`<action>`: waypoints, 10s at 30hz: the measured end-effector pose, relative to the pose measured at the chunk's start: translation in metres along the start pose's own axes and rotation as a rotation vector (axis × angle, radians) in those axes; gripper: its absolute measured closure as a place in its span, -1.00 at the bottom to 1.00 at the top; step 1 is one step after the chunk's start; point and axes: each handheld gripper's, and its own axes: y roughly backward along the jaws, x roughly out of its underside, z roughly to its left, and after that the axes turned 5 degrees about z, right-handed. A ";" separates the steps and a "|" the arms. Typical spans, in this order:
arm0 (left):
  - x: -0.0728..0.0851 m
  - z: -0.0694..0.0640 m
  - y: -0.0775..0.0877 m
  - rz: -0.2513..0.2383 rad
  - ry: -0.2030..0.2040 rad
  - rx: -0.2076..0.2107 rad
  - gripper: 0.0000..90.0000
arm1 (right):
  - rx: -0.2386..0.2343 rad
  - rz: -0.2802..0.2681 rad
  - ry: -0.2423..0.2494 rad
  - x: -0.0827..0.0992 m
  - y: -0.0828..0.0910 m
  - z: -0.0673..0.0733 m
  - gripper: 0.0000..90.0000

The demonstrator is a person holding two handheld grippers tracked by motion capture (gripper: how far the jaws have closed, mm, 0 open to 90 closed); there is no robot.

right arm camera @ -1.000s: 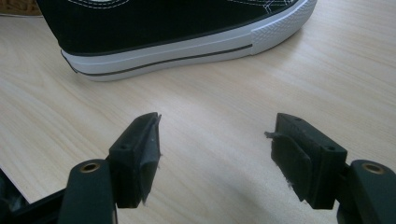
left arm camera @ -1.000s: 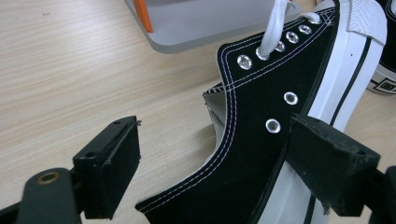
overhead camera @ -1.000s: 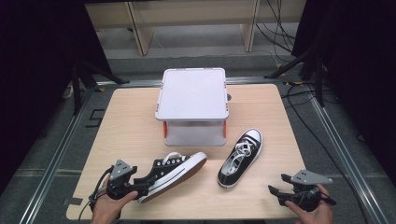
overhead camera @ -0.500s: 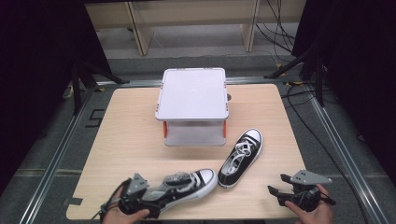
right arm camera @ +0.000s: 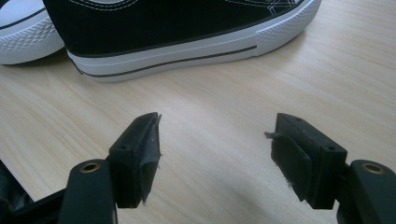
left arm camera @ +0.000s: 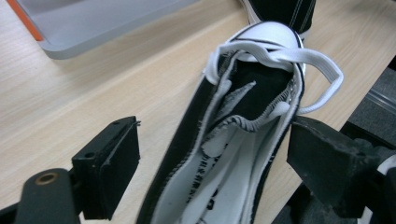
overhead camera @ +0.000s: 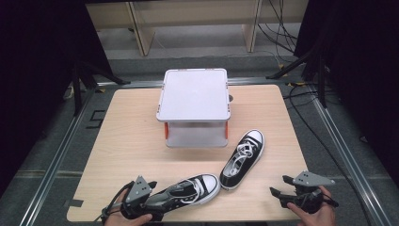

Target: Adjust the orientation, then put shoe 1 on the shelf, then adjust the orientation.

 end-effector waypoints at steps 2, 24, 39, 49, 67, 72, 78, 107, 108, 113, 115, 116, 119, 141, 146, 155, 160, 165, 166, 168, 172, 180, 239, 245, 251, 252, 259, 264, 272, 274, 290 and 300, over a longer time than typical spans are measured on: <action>-0.003 0.006 0.006 -0.005 -0.006 0.006 -0.54 | 0.002 0.004 0.000 0.000 0.000 0.000 -0.27; -0.005 0.019 -0.011 0.146 -0.135 -0.007 -0.38 | -0.003 -0.004 0.021 0.000 0.000 -0.002 -0.27; -0.017 0.019 -0.028 0.182 -0.178 0.013 -0.05 | -0.016 -0.006 0.009 -0.002 -0.003 -0.002 -0.27; -0.021 0.015 -0.047 0.191 -0.214 0.033 0.36 | -0.043 -0.002 0.007 -0.005 -0.006 -0.003 -0.27; -0.035 0.016 -0.044 0.156 -0.214 0.004 0.90 | -0.015 -0.017 0.016 -0.005 -0.004 -0.004 -0.26; -0.036 0.028 -0.041 0.150 -0.125 -0.001 0.91 | -0.039 -0.011 -0.007 -0.005 -0.004 -0.002 -0.26; -0.047 0.039 -0.031 0.141 -0.100 -0.033 0.90 | -0.020 -0.015 0.009 -0.006 -0.003 -0.003 -0.26; -0.131 0.046 0.035 0.106 -0.008 0.055 0.89 | -0.017 -0.033 0.010 -0.006 -0.003 -0.004 -0.26; -0.134 0.047 0.036 0.094 -0.010 0.049 0.89 | -0.021 -0.033 0.005 -0.006 -0.003 -0.004 -0.26; -0.149 0.045 0.044 0.092 -0.017 0.070 0.89 | -0.023 -0.033 0.002 -0.006 -0.003 -0.003 -0.26; -0.154 0.044 0.046 0.076 -0.009 0.077 0.89 | -0.021 -0.030 0.004 -0.006 -0.003 -0.004 -0.26; -0.154 0.044 0.046 0.076 -0.009 0.077 0.89 | -0.023 -0.031 0.003 -0.006 -0.003 -0.004 -0.26; -0.166 0.042 0.053 0.042 -0.008 0.073 0.89 | -0.021 -0.033 0.002 -0.006 -0.002 -0.004 -0.26; -0.242 0.096 0.024 0.030 0.111 -0.112 0.89 | -0.028 -0.039 -0.007 -0.006 -0.003 -0.005 -0.26; -0.255 0.110 0.013 0.005 0.129 -0.157 0.89 | -0.024 -0.042 -0.001 -0.006 -0.002 -0.006 -0.26; -0.281 0.134 -0.018 -0.011 0.215 -0.232 0.89 | -0.026 -0.040 -0.001 -0.006 -0.003 -0.006 -0.26; -0.291 0.141 -0.032 -0.035 0.281 -0.258 0.88 | -0.034 -0.028 -0.021 -0.006 -0.003 -0.005 -0.26; -0.299 0.146 -0.043 -0.038 0.324 -0.288 0.88 | -0.034 -0.034 0.006 -0.006 -0.004 -0.006 -0.26; -0.299 0.146 -0.043 -0.038 0.324 -0.288 0.88 | -0.034 -0.034 0.006 -0.006 -0.004 -0.006 -0.26; -0.302 0.151 -0.049 -0.052 0.363 -0.296 0.88 | -0.041 -0.035 0.003 -0.006 -0.004 -0.006 -0.26; -0.304 0.153 -0.055 -0.058 0.396 -0.314 0.87 | -0.044 -0.034 0.000 -0.006 -0.004 -0.007 -0.26; -0.307 0.154 -0.068 -0.067 0.433 -0.340 0.87 | -0.043 -0.035 0.003 -0.005 -0.004 -0.007 -0.27; -0.145 0.062 0.024 -0.113 0.249 -0.039 -0.51 | -0.041 -0.059 -0.018 -0.009 -0.006 -0.004 -0.26; -0.091 0.046 0.012 -0.082 0.198 -0.069 -0.56 | -0.043 -0.076 -0.005 -0.014 -0.008 -0.003 -0.26; -0.044 0.038 0.000 -0.086 0.194 -0.070 -0.59 | -0.031 -0.089 -0.060 -0.023 -0.007 0.000 -0.26; -0.044 0.038 0.000 -0.086 0.194 -0.070 -0.59 | -0.034 -0.092 -0.058 -0.024 -0.007 0.000 -0.26; 0.000 0.034 -0.012 -0.053 0.191 -0.082 -0.60 | -0.026 -0.108 -0.040 -0.040 -0.010 0.008 -0.26; 0.023 0.033 -0.014 -0.021 0.192 -0.086 -0.64 | -0.032 -0.110 -0.028 -0.052 -0.016 0.013 -0.25; 0.039 0.026 -0.009 -0.002 0.160 -0.105 -0.65 | -0.031 -0.105 -0.031 -0.066 -0.026 0.017 -0.24; 0.044 0.025 -0.009 0.013 0.150 -0.098 -0.65 | -0.029 -0.103 -0.017 -0.070 -0.027 0.017 -0.24; 0.051 0.025 -0.008 0.007 0.160 -0.087 -0.65 | -0.001 -0.054 -0.052 -0.099 -0.050 0.032 -0.33; 0.051 0.024 -0.011 0.031 0.158 -0.087 -0.65 | 0.058 0.045 -0.056 -0.105 -0.074 0.038 -0.29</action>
